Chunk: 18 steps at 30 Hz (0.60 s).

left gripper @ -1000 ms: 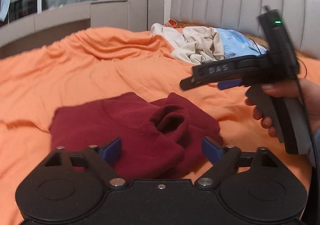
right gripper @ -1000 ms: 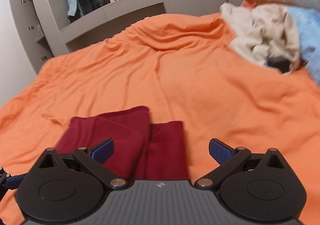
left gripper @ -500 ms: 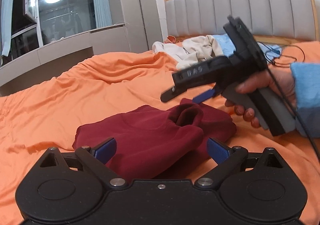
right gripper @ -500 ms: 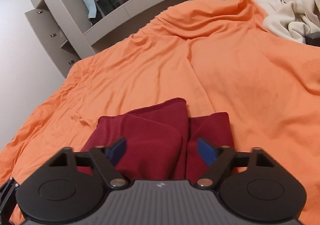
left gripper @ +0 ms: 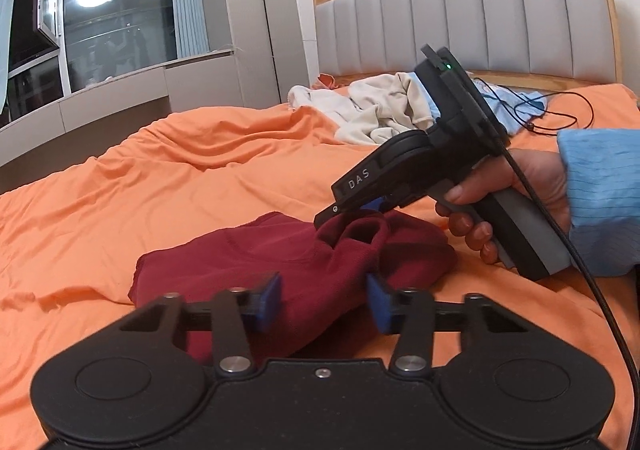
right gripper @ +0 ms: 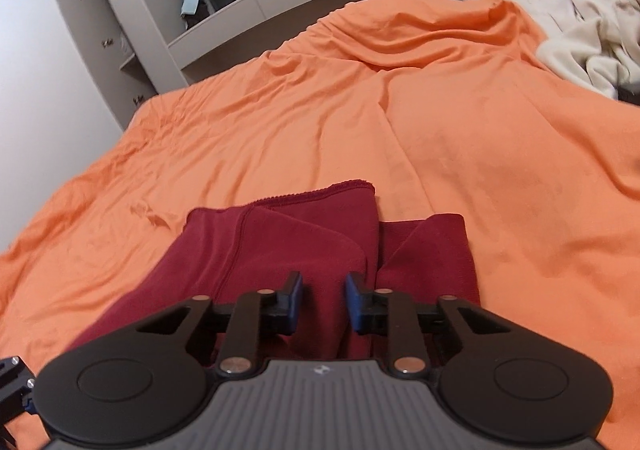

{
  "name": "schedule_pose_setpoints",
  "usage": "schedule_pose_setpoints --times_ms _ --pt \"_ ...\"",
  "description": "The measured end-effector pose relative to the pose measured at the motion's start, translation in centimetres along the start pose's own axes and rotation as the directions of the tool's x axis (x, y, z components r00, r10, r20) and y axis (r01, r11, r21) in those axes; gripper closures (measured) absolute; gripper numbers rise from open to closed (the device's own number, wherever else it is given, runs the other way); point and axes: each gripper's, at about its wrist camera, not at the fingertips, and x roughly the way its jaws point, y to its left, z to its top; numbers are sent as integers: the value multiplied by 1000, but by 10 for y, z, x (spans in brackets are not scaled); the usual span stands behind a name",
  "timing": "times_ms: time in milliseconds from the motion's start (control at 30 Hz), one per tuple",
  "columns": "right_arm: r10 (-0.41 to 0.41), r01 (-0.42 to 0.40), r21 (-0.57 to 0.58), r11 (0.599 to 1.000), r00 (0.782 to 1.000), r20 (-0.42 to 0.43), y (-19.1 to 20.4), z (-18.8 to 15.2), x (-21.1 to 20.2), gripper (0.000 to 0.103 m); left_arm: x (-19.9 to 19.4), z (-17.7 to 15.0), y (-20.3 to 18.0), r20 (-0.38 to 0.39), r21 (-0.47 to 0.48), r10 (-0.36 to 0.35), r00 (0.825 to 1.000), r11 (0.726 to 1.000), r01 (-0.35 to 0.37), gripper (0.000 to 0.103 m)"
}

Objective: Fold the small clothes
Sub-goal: 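Grasp the folded sweater with the right tool while the left tool grasps it too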

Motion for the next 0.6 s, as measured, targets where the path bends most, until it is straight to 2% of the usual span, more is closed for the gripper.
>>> schedule_pose_setpoints --times_ms 67,133,200,433,600 --pt "-19 19 -35 999 1000 15 6 -2 -1 88 2 0 1 -9 -6 -8 1000 1000 8 70" --pt "-31 34 -72 997 999 41 11 -2 -4 93 3 0 2 -15 -12 -10 1000 1000 9 84" --pt "-32 39 -97 995 997 74 16 -1 -10 95 4 2 2 -16 -17 -5 1000 1000 5 88" --pt "-46 79 -157 984 978 202 21 10 -35 98 10 12 -6 -5 -9 7 1000 1000 -7 93" --pt "-80 116 -128 985 963 257 8 17 -50 98 15 24 -15 28 -13 -7 1000 1000 7 94"
